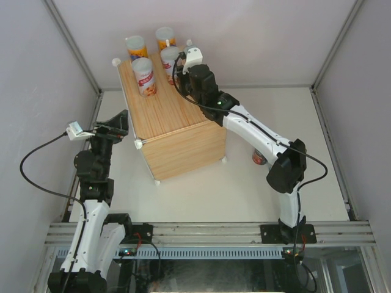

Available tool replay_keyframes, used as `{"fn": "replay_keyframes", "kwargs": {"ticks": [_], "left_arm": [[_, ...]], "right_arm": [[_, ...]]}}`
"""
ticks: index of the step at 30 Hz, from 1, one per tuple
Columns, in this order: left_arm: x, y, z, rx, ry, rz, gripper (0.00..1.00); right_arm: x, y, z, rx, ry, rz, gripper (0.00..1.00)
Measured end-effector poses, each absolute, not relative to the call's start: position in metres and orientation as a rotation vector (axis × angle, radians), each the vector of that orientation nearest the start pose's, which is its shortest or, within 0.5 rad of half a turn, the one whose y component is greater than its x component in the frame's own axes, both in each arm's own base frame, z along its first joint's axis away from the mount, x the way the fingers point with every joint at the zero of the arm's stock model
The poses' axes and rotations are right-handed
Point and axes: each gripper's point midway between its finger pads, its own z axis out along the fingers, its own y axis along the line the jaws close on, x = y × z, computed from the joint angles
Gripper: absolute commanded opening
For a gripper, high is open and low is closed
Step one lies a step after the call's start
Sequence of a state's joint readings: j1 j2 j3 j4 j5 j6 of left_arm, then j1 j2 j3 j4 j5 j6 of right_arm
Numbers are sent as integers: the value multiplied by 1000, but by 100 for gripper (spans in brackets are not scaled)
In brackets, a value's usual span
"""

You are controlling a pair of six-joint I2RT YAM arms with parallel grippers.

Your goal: Place and organize the canned foods onto the counter

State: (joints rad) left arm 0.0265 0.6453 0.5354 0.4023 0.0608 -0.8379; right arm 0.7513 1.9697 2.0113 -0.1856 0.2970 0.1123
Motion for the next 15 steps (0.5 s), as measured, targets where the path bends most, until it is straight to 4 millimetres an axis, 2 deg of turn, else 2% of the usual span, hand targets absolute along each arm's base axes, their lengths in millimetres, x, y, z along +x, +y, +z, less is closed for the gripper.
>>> {"fn": "replay_keyframes", "kwargs": {"ticks": [9,15], "left_arm": [[305,-34,350,-502,1214,-735,91],[305,-34,350,-501,1214,-735,91]], "right_arm": [[470,379,345,-343,1706,397,24],[445,371,337,-361,1730,374,30]]}}
